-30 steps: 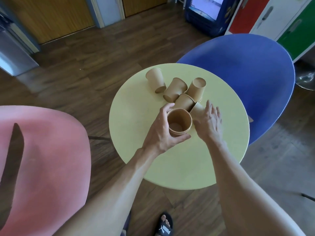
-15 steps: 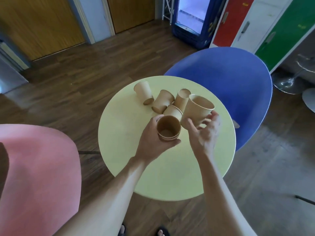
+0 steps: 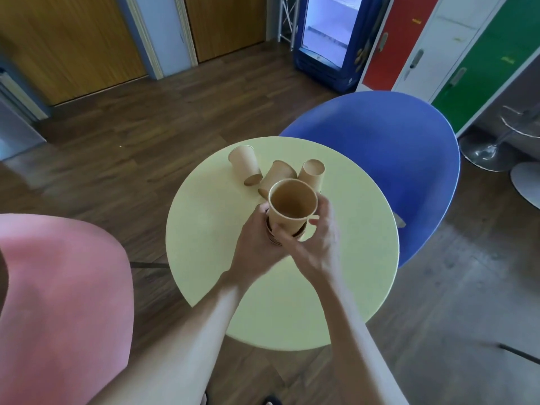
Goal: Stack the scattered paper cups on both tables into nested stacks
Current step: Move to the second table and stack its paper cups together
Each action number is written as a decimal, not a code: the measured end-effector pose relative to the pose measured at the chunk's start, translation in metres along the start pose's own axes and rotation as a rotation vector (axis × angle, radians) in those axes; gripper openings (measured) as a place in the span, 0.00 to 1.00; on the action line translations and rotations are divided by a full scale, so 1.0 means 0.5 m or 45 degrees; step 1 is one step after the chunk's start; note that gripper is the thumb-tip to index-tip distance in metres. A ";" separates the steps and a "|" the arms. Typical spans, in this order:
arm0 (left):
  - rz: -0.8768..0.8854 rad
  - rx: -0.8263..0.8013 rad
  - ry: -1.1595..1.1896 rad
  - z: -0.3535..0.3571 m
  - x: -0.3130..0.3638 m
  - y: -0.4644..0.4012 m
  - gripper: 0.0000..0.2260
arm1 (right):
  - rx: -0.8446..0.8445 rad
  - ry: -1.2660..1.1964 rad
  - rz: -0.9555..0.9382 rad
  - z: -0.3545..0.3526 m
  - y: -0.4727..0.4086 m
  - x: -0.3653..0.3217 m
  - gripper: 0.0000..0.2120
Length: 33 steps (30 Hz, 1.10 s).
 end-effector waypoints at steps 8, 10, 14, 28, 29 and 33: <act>0.045 0.042 0.031 -0.025 -0.003 -0.002 0.36 | 0.087 -0.192 0.195 0.010 -0.004 0.028 0.28; 0.031 0.070 0.001 -0.034 -0.011 -0.006 0.38 | 0.274 -0.095 0.289 0.011 -0.030 0.054 0.18; 0.032 0.124 -0.019 -0.056 -0.025 -0.012 0.39 | -0.010 0.185 0.376 0.058 -0.094 0.121 0.20; 0.043 0.124 -0.014 -0.068 -0.032 -0.011 0.40 | -0.253 0.439 0.341 0.070 -0.119 0.154 0.06; 0.032 0.122 -0.012 -0.069 -0.032 -0.011 0.39 | -0.203 0.418 0.285 0.059 -0.117 0.136 0.09; -0.033 0.136 -0.015 -0.067 -0.028 -0.016 0.37 | 0.198 0.298 0.035 0.001 -0.107 0.034 0.07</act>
Point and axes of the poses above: each hand's wrist, its own y-axis away from the middle knuckle, its own z-axis out of the palm, x = y × z, the point moved 5 cm from there along -y, towards the middle knuckle, and after that the axes turned 11 degrees about -z, right-handed, at the moved point
